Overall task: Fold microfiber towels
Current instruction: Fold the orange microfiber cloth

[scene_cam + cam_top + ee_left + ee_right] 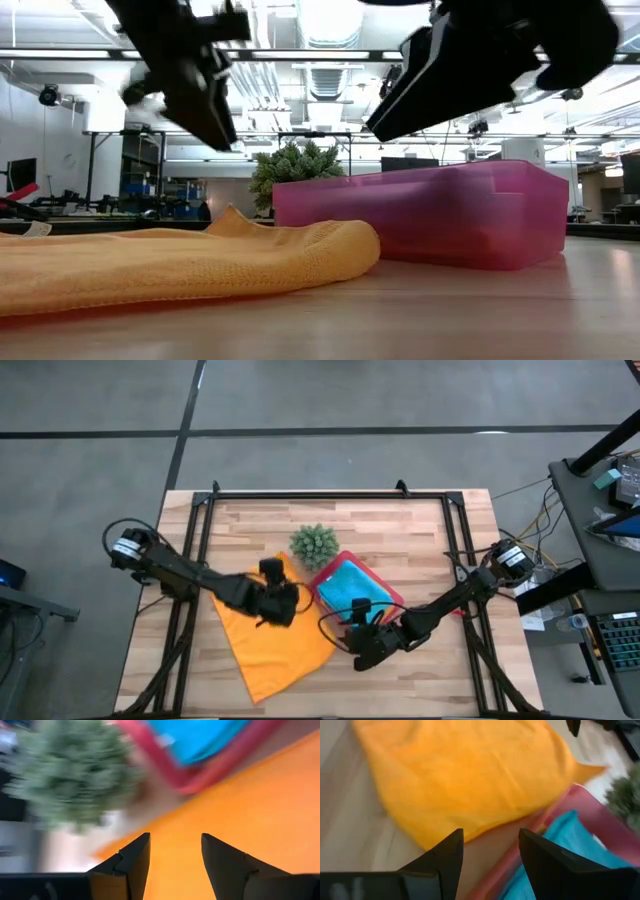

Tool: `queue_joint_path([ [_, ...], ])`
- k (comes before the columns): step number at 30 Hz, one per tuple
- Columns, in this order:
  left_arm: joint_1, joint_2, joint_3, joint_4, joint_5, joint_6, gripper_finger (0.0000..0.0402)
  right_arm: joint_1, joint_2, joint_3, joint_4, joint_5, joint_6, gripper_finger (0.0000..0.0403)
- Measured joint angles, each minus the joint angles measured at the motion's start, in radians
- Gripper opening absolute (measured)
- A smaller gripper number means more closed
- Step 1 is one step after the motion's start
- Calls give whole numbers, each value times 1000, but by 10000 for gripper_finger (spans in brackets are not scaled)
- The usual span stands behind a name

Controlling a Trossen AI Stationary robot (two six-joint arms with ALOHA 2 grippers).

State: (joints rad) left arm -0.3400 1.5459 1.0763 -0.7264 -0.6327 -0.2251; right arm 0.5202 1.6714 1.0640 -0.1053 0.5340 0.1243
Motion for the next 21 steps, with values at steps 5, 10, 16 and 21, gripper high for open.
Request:
queue_joint_path([
  [5,-154,2,53,35,177,-332,162,0,0,31,-9,-161,-95,183],
  [10,-309,5,56,132,320,-651,162,1,0,66,-19,-254,-123,183],
  [16,-460,25,55,240,322,-996,162,1,0,121,-54,-256,-126,179],
  [21,-518,114,61,336,299,-1119,153,1,0,143,-54,-257,-126,169],
])
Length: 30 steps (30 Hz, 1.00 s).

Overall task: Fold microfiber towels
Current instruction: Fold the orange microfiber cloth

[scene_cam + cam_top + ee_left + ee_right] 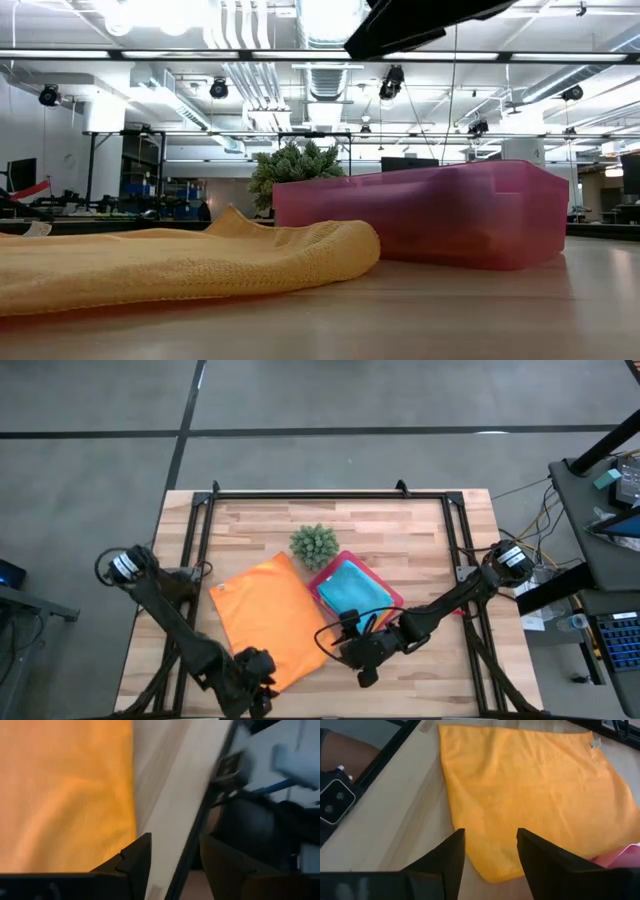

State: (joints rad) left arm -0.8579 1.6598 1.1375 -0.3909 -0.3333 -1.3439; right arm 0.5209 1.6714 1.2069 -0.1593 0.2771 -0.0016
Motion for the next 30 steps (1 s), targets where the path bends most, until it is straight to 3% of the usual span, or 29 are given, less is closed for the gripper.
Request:
queue_joint_path([
  [9,-7,155,121,-183,228,-30,125,0,47,29,28,1,1,157],
  [14,-17,171,168,-272,219,-19,125,-2,142,134,-8,2,-47,163],
  [22,-36,173,156,-277,210,-18,155,-6,292,372,-348,-5,-55,202],
  [30,-44,173,107,-270,203,-10,215,-13,364,399,-382,-50,-36,225],
])
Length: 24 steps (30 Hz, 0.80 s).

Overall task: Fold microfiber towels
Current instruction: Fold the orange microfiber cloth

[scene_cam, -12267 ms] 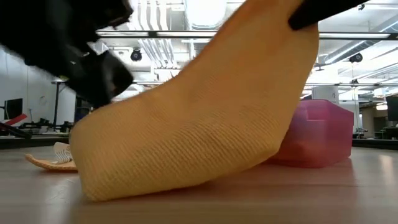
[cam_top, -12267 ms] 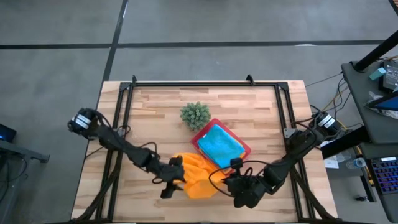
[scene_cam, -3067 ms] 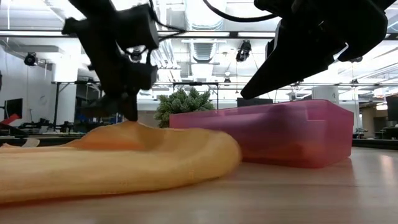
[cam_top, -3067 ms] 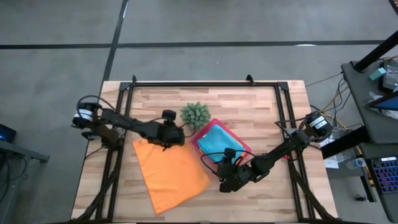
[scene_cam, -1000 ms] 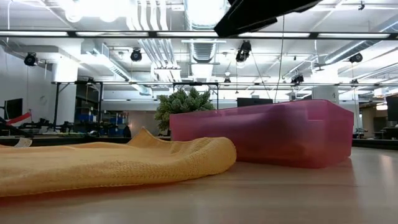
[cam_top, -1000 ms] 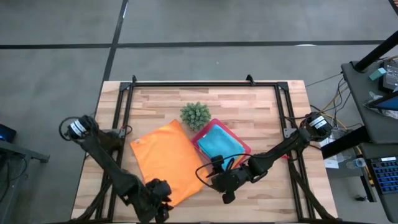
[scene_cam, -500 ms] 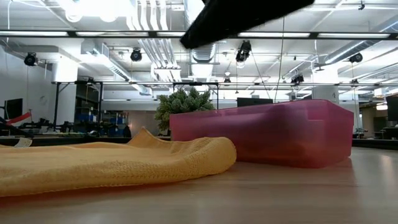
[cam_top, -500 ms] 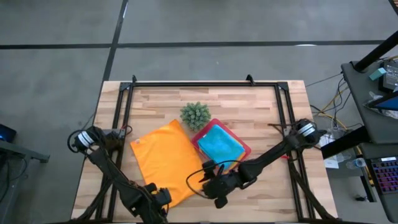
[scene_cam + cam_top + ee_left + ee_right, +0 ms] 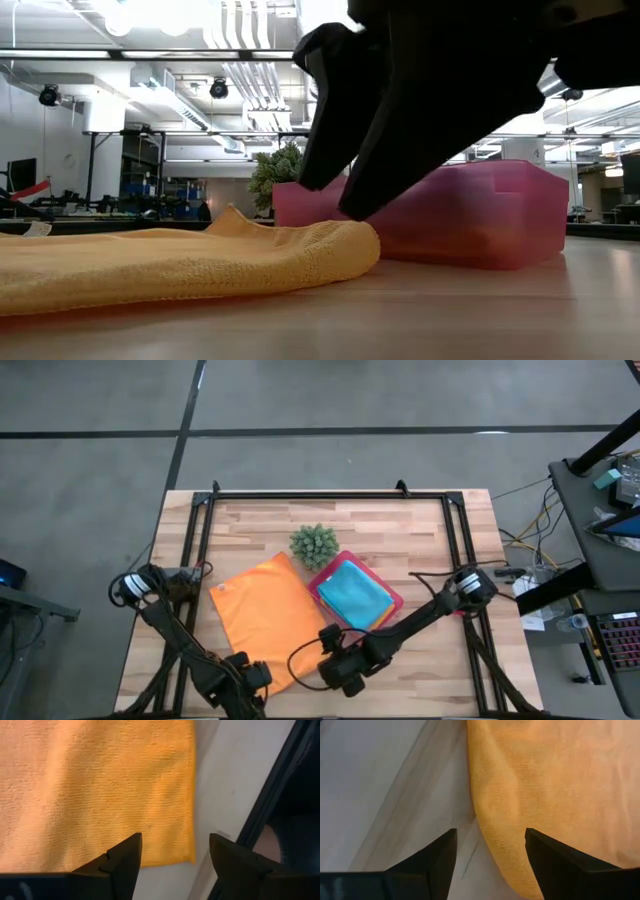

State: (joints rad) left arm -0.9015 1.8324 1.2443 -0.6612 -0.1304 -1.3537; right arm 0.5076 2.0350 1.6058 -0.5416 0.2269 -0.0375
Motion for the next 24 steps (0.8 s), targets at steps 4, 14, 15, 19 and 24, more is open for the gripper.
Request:
queue_joint_path([
  [4,-3,0,-14,0,-7,0,221,-16,13,-1,0,1,24,226],
  [14,-2,18,-25,82,-68,1,221,-37,64,-2,0,-12,11,226],
  [15,-2,31,-25,81,-66,1,221,-38,65,-2,1,-17,12,226],
  [19,-3,81,-11,80,-25,4,221,-44,70,-2,0,-25,11,226],
  [24,-3,124,-2,70,-21,2,220,-50,72,-2,0,-35,9,217],
])
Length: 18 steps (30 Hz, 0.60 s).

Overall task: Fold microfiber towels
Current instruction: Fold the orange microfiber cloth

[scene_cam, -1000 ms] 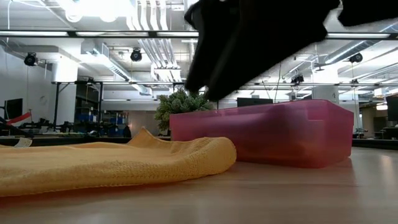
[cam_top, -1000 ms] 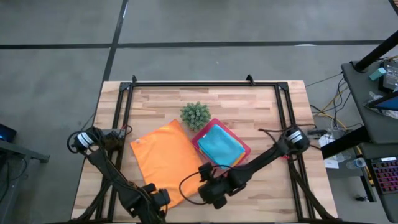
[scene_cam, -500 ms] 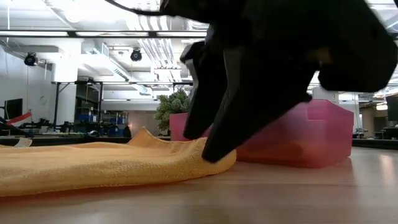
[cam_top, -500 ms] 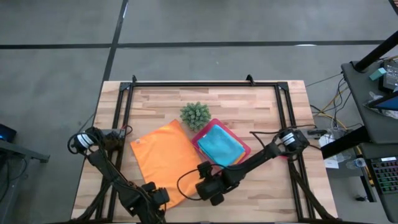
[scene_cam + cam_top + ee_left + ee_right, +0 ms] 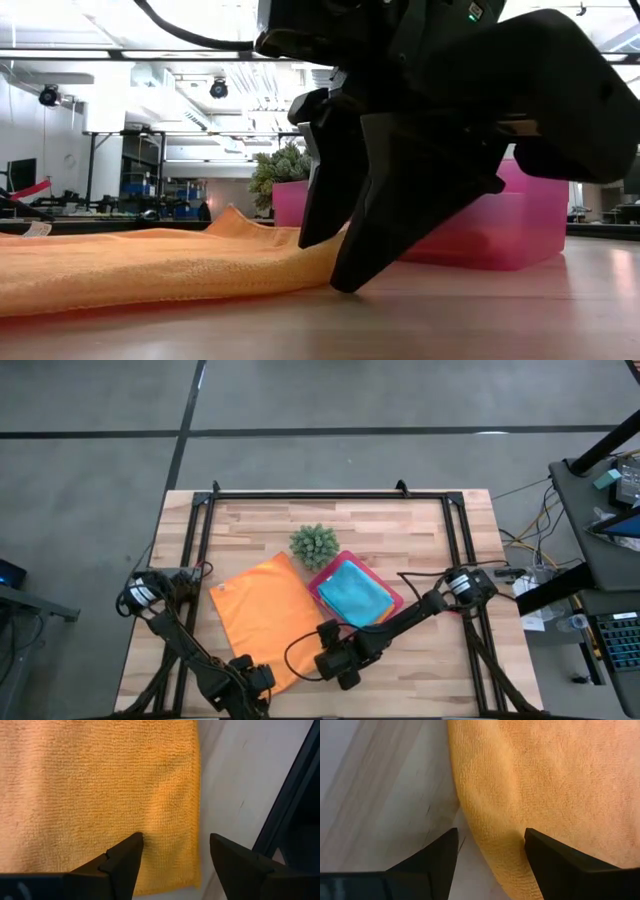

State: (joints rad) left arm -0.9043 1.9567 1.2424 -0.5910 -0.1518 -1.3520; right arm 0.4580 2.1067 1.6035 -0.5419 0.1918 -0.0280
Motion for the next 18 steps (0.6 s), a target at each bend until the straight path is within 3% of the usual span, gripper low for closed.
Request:
queue_joint_path([
  [6,1,24,0,-36,6,-4,173,0,1,0,1,-7,1,143],
  [13,2,23,1,-115,9,4,47,0,3,0,1,9,-18,27],
  [15,2,18,12,-148,10,23,13,0,3,0,1,14,-28,14],
  [18,2,-2,24,-162,10,55,11,-2,3,6,-4,20,-37,11],
])
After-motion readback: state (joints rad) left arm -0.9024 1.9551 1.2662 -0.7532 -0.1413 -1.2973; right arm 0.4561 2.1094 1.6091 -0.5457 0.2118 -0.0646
